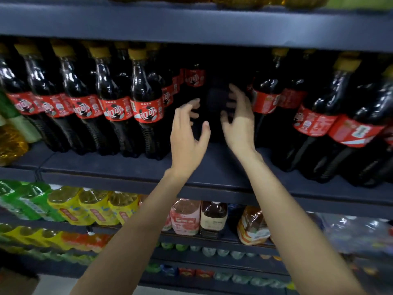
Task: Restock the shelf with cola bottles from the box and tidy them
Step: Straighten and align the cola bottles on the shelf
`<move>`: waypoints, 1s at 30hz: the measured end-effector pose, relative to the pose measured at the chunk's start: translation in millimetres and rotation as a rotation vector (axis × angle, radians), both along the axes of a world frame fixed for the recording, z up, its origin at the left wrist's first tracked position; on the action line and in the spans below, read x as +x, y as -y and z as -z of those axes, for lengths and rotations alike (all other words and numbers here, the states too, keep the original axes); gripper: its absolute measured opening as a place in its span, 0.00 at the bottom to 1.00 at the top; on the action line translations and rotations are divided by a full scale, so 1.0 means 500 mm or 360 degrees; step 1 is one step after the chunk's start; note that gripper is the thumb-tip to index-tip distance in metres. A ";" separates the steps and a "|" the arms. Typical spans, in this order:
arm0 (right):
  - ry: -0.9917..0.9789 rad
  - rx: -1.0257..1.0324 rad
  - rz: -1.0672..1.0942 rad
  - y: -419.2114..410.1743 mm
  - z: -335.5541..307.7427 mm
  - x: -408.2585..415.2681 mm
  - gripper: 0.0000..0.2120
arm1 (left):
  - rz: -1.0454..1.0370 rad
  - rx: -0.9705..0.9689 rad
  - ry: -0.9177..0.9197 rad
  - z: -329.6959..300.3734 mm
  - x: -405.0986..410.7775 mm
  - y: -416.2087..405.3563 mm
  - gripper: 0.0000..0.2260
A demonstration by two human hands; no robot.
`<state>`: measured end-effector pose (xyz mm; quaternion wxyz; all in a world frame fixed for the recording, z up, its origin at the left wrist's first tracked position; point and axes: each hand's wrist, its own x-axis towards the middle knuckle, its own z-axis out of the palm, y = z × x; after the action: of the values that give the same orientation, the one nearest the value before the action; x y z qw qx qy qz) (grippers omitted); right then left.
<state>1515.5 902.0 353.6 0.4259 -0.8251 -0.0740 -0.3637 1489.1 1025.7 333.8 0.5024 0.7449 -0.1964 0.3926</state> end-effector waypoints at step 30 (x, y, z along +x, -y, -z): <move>0.0277 0.0230 0.1399 0.091 0.099 -0.096 0.43 | 0.0184 -0.0008 -0.0544 0.018 0.118 0.072 0.37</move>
<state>1467.4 856.5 304.2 0.2796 -0.7128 0.2735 -0.5823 1548.3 989.7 324.9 0.5519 0.7871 -0.1496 0.2312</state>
